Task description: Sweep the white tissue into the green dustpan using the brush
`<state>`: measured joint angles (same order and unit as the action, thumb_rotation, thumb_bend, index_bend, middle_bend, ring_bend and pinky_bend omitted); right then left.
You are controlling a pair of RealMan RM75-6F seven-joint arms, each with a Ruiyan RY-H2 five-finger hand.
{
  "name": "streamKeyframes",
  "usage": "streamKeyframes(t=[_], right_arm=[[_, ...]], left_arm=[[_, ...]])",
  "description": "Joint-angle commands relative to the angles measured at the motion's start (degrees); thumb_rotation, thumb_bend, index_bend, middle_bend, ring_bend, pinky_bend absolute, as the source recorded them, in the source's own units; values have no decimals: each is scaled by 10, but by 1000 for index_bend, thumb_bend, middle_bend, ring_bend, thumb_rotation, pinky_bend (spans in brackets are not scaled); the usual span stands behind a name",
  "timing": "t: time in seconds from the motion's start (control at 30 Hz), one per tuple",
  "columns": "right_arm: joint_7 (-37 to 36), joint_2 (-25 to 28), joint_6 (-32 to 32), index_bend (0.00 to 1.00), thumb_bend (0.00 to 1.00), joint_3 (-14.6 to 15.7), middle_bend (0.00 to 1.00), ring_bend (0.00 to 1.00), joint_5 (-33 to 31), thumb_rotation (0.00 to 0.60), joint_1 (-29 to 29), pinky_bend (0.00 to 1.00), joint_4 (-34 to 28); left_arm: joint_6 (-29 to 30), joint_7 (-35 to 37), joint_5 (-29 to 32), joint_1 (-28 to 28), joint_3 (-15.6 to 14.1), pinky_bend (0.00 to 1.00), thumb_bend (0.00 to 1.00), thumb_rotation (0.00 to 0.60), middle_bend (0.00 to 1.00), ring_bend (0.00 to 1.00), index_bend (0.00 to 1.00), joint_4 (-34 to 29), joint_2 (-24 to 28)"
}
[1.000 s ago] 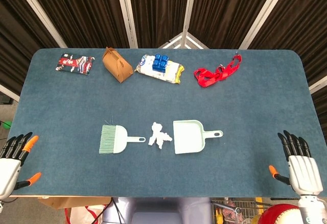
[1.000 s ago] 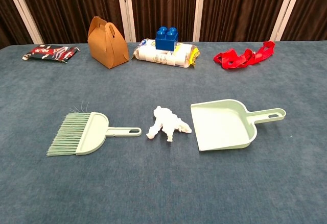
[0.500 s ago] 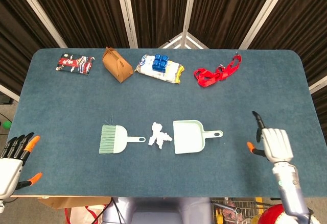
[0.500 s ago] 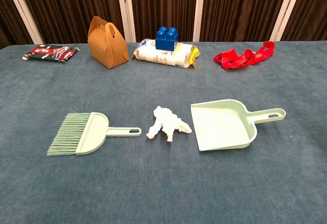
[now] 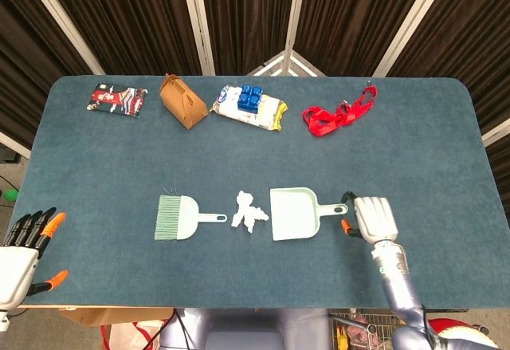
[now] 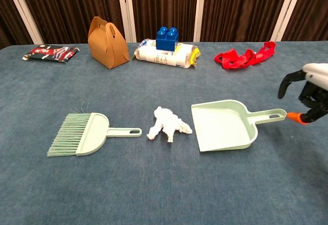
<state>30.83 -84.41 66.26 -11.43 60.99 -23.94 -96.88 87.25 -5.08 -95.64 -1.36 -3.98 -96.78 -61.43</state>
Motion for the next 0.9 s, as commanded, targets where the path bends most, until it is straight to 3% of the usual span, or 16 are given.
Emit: streamKeyframes(t=[0.03,0.9], right_arm=[[13,-23,2,413,345,2,912,887,-10,600,-13,922,17],[12,-75,3,416,348,7,912,887,-51,600,-39,922,89]], left_arm=[[-1,2,1,0,0,32,0,600,0,0,0,-1,1],[-2,1,3,-1,0,32,0,600,0,0,0,-2,1]])
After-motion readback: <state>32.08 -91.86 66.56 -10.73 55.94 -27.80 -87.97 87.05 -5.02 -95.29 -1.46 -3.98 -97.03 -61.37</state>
